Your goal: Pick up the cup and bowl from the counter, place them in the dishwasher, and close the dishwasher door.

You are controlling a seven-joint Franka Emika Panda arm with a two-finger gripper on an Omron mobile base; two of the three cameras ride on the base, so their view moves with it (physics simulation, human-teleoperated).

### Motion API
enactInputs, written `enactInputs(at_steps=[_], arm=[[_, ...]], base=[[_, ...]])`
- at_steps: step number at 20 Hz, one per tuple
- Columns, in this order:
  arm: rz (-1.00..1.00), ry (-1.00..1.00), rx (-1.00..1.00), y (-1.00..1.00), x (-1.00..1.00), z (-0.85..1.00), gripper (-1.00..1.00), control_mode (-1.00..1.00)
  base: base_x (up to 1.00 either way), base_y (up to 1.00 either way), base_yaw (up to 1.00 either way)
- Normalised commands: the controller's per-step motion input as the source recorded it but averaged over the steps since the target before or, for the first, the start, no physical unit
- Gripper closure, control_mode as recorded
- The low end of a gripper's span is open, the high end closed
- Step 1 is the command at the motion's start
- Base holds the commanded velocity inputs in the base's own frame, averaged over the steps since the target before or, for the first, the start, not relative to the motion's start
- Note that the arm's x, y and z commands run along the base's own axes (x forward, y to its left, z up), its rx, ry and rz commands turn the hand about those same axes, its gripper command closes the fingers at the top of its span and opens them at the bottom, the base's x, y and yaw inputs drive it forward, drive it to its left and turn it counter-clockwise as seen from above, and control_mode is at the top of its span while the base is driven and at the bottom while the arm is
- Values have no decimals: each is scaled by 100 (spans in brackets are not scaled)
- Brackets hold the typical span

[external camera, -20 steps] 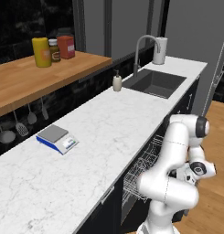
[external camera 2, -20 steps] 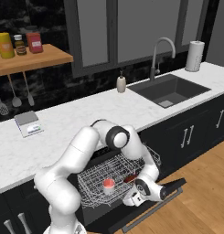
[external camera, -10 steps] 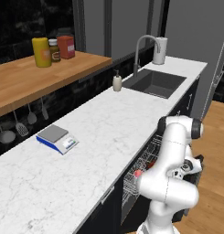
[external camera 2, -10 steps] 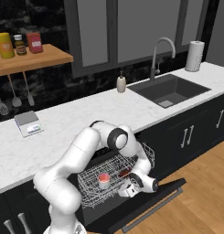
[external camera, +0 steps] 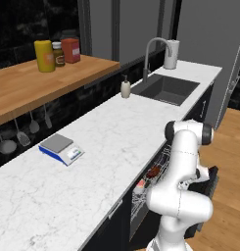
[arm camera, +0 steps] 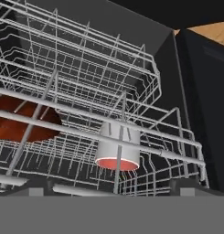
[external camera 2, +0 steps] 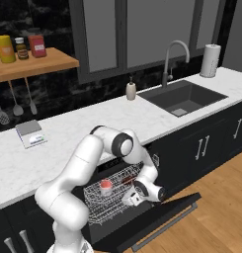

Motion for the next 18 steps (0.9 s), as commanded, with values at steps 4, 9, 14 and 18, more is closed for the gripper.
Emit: enactInputs(at_steps=[4, 9, 14, 18], arm=[[0, -15, 0, -57, -60, 99, -100, -100], [0, -9, 0, -94, -78, 89, -100, -100], [3, -19, 0, -100, -82, 73, -100, -100], [12, -23, -2, -100, -95, 35, -100, -100]], base=[[0, 0, 0], [0, 0, 0], [0, 0, 0], [0, 0, 0]])
